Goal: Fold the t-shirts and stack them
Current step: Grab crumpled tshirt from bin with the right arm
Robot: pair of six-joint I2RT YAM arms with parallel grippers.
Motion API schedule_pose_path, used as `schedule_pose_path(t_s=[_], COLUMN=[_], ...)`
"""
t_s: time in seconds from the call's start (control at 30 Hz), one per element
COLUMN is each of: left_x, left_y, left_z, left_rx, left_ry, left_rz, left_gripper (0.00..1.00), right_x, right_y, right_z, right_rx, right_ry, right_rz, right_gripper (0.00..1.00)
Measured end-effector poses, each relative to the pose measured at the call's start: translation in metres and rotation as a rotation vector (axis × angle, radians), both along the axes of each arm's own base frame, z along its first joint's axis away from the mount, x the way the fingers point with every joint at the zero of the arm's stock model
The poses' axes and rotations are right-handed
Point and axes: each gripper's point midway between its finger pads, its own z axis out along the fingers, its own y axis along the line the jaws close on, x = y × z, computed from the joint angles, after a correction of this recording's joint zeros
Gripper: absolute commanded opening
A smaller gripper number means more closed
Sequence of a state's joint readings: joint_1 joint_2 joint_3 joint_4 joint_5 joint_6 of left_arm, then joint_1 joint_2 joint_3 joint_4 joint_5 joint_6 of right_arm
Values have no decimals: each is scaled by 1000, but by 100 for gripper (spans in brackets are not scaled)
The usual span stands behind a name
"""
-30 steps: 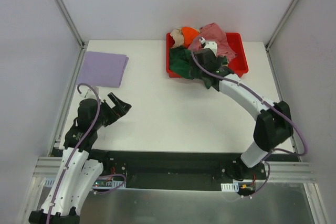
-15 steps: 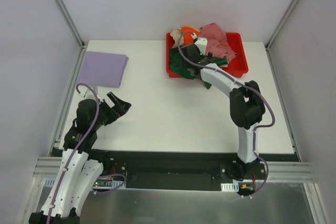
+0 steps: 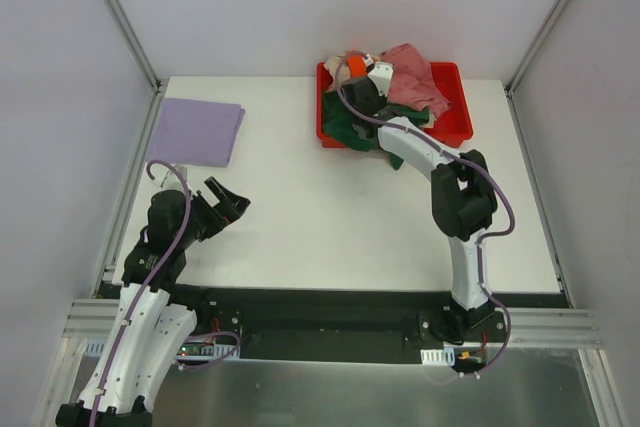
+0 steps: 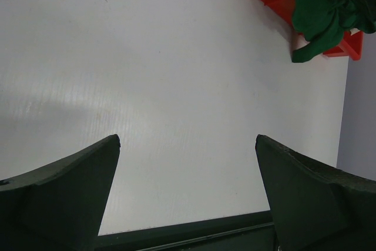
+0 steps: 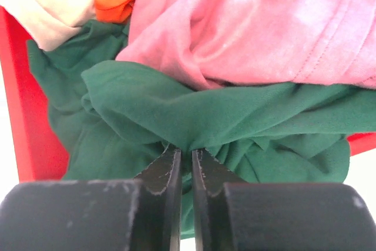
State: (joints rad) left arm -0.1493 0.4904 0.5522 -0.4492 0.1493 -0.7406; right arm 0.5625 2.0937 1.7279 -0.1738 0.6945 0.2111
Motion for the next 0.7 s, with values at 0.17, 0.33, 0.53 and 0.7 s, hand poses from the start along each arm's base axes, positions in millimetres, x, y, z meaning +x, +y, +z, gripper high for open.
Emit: schedule_pose_path(t_s=[0.17,0.33,0.53,0.7], left_x=[0,-1,-1,-1], left_y=[0,1,0,0], left_z=[-3,-5,-5,-5], left_rx=[1,2,2,2], left_ry=[5,9,12,12], left_rz=[2,2,2,1], left_gripper=[99,99,99,99], right_x=[-1,-22,-60,-84], right_y=[12,31,38,35], right_z=[13,80,213,286], right_rx=[-32,-13,116,185], right_ry=[6,-85,-332,-476], right_rz=[133,297,428,495], right_gripper=[1,1,1,1])
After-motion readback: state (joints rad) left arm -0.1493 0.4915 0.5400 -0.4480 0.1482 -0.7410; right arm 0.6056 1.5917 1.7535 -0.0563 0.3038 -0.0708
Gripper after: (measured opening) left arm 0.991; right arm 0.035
